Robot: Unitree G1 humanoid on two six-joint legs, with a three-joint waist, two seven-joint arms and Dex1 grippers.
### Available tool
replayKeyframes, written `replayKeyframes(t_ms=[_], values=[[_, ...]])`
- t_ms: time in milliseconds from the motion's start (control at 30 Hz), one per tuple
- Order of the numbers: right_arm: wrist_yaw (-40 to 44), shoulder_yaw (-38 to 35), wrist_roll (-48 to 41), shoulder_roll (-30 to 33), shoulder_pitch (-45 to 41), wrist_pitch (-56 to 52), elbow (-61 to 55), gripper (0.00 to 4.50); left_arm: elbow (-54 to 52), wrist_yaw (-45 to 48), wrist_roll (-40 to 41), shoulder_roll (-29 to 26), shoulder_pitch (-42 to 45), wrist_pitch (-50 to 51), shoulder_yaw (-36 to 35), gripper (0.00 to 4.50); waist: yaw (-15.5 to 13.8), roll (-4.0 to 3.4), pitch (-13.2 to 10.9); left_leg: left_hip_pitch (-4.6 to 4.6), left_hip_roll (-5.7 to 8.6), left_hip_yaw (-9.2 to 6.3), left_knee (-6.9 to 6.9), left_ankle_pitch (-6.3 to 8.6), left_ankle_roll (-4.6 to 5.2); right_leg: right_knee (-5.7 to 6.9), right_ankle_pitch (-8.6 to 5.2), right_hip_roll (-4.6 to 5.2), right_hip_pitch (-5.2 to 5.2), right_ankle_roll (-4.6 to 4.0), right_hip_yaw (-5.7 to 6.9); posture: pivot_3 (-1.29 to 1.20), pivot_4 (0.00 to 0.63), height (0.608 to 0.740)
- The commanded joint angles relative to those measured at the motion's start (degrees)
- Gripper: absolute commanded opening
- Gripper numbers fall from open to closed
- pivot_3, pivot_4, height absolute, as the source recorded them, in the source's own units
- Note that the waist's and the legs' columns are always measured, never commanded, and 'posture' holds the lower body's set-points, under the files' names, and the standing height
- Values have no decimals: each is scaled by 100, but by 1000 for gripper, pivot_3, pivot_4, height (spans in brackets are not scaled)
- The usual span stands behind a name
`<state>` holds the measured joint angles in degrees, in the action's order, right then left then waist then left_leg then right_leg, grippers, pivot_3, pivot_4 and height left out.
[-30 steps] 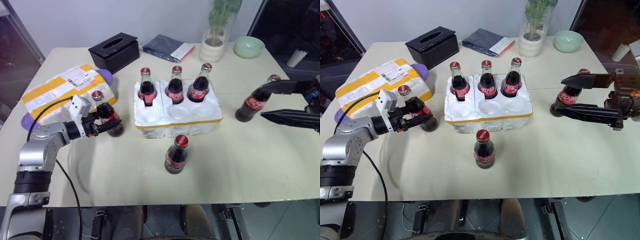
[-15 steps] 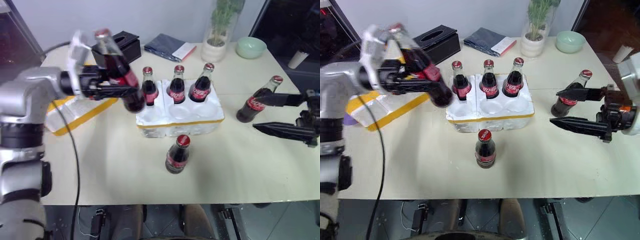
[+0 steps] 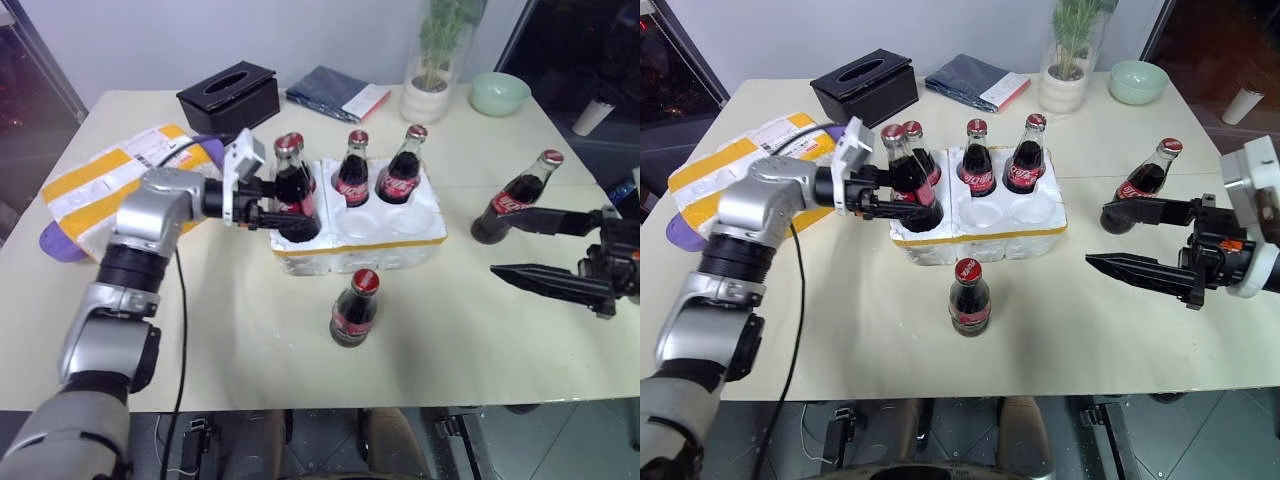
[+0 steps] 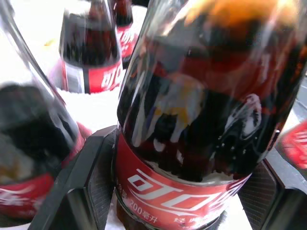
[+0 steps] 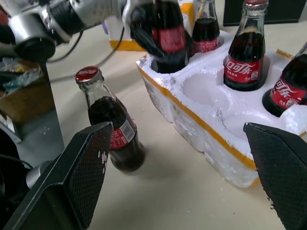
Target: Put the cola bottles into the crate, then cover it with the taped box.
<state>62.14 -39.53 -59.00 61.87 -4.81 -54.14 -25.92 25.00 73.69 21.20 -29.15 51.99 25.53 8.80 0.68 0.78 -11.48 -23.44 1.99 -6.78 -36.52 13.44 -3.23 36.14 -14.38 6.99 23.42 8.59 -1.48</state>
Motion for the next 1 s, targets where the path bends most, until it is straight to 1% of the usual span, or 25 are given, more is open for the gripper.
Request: replayKeyframes(t_ms=[33, 133, 200, 267, 367, 433, 500, 567, 667, 733, 767, 800, 867, 1000], values=[[-123, -108, -151, -5, -35, 78, -158, 4500, -232, -72, 46, -3, 66, -167, -271, 2816, 2, -1, 0, 0, 0, 0, 0, 0, 0, 1, 0, 0, 0, 0, 0, 0, 150, 740], [-181, 97, -83, -36, -109, 173, -70, 4500, -438, 0, 72, -27, -150, -80, -225, 2816, 6, -1, 1, 2, 0, 0, -1, 0, 0, 1, 0, 0, -2, 0, 0, 0, 150, 740], [-213, 241, -14, -55, -163, 249, -18, 4500, -598, 109, 169, -64, -276, 17, -256, 3854, 3, -1, 1, 2, 0, 0, -1, 0, 0, 0, 0, 0, -2, 0, 0, 0, 150, 740], [-215, 402, 126, -67, -167, 386, -13, 4500, -752, 157, 238, -129, -380, 127, -300, 4442, 3, -2, 1, 3, 0, 0, -1, 0, 0, 1, 0, 0, -3, 0, 0, 0, 150, 740], [-157, 625, 372, -89, -78, 639, -76, 4500, -1087, 190, 385, -358, -503, 350, -470, 4442, 16, -3, 2, 5, 0, 0, -1, 0, 0, 1, 0, 0, -4, 0, 0, 0, 150, 740], [-73, 686, 412, -90, -17, 736, -138, 4500, -1365, 260, 636, -617, -530, 594, -701, 4442, 27, -3, 2, 6, 0, -1, 0, 0, 0, 1, 0, 0, -4, 0, 0, 0, 150, 740], [43, 725, 416, -84, 45, 822, -220, 4500, -1682, 445, 1078, -1016, -485, 1125, -1032, 4442, 25, -3, 2, 6, -1, -1, 0, 0, 0, 2, 0, 0, -3, 0, 0, 0, 150, 740], [110, 793, 367, -93, 65, 856, -315, 4500, -2107, 783, 1614, -1546, -493, 1759, -1327, 4442, 43, -3, 1, 6, -1, -1, 0, 0, 0, 3, 0, 0, -2, 0, 0, 0, 150, 740], [92, 1123, 409, -175, 38, 961, -526, 4500, -2849, 1303, 2314, -2351, -776, 2451, -1613, 4442, 59, -5, 2, 7, -2, -1, 4, 0, 0, 3, -1, 0, -1, 0, 0, 0, 150, 740], [75, 1405, 506, -241, 38, 1052, -608, 4500, -3436, 1677, 2545, -2829, -1186, 2567, -1635, 4442, 52, -7, 4, 12, -3, -1, 8, 0, 0, 0, -2, 0, -6, 1, 0, 0, 150, 740], [61, 1559, 512, -274, 30, 1042, -632, 4500, -3767, 1799, 2634, -3079, -1494, 2431, -1610, 4442, 49, -12, 7, 15, -3, -1, 12, 0, 0, 0, -2, 0, -8, 0, 0, 0, 150, 740], [35, 1771, 530, -338, -6, 1050, -673, 4500, -4049, 1858, 2593, -3207, -1777, 2311, -1577, 4442, 41, -12, 7, 18, -3, 0, 13, 0, 0, -1, -2, 0, -12, -1, -2, 0, 150, 740], [-3, 2236, 751, -465, -84, 1200, -734, 4500, -4347, 1716, 2425, -3184, -2101, 2063, -1500, 4442, -4, -10, 6, 20, -5, 0, 14, 0, 0, -2, -3, 0, -14, -4, -2, 0, 150, 740], [-111, 3246, 1364, -885, -374, 1550, -692, 4500, -4310, 1172, 1814, -2791, -2294, 1407, -1174, 4442, -17, -4, 6, 12, -5, -1, -12, -1, -2, -3, -13, -1, -23, -23, 1, 0, 150, 740]])
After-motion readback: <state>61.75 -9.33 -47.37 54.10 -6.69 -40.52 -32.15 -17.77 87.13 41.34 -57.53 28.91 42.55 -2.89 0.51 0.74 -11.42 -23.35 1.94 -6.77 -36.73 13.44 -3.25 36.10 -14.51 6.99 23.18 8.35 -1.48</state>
